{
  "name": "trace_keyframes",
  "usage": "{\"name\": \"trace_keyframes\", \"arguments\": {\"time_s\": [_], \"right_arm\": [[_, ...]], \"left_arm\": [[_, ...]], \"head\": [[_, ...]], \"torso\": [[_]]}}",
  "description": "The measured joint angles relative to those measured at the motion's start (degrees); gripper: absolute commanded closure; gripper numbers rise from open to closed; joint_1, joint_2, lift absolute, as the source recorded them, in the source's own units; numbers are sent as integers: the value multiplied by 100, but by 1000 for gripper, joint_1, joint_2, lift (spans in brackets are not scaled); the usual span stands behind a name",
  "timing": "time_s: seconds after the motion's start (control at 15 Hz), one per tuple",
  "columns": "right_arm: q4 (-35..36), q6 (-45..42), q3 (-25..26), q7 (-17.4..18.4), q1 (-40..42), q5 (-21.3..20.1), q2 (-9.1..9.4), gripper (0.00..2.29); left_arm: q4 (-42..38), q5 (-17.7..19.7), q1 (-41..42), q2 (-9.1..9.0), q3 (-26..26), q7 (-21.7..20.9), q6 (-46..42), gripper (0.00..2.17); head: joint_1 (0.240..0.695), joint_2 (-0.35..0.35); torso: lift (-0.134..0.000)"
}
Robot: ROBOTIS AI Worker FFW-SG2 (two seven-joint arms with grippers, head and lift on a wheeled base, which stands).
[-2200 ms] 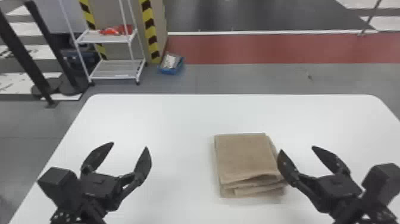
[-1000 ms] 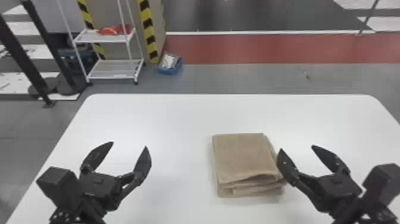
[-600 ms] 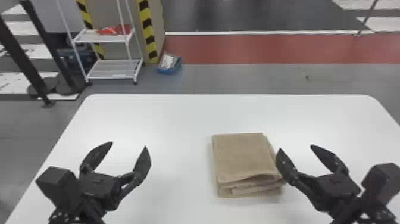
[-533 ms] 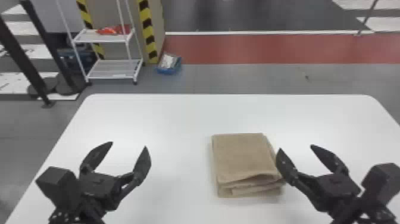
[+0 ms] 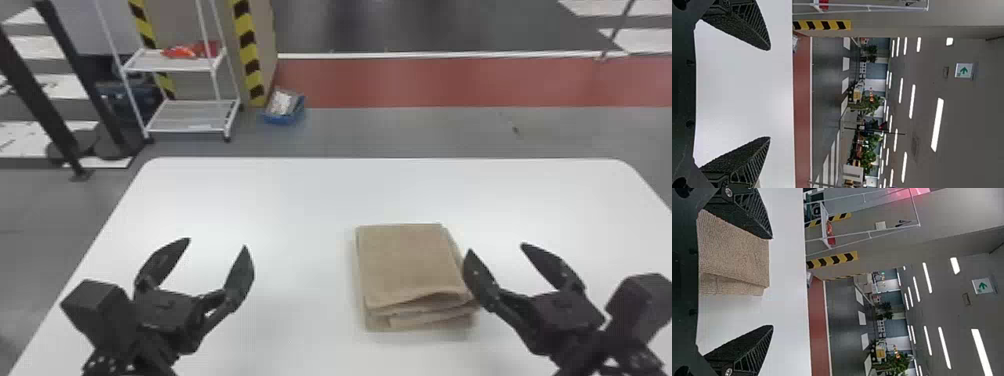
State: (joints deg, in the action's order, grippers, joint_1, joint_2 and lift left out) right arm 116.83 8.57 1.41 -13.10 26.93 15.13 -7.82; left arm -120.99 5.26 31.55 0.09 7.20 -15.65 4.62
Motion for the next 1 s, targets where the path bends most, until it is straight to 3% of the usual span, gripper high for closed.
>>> {"name": "trace_keyframes", "arguments": {"time_s": [1.0], "right_arm": [[-109,-15,0,-18,-39,3,0,70]], "left_arm": [[49,1,0,0,0,0,-9,66]], "head": [[695,47]], "torso": [[-124]]}}
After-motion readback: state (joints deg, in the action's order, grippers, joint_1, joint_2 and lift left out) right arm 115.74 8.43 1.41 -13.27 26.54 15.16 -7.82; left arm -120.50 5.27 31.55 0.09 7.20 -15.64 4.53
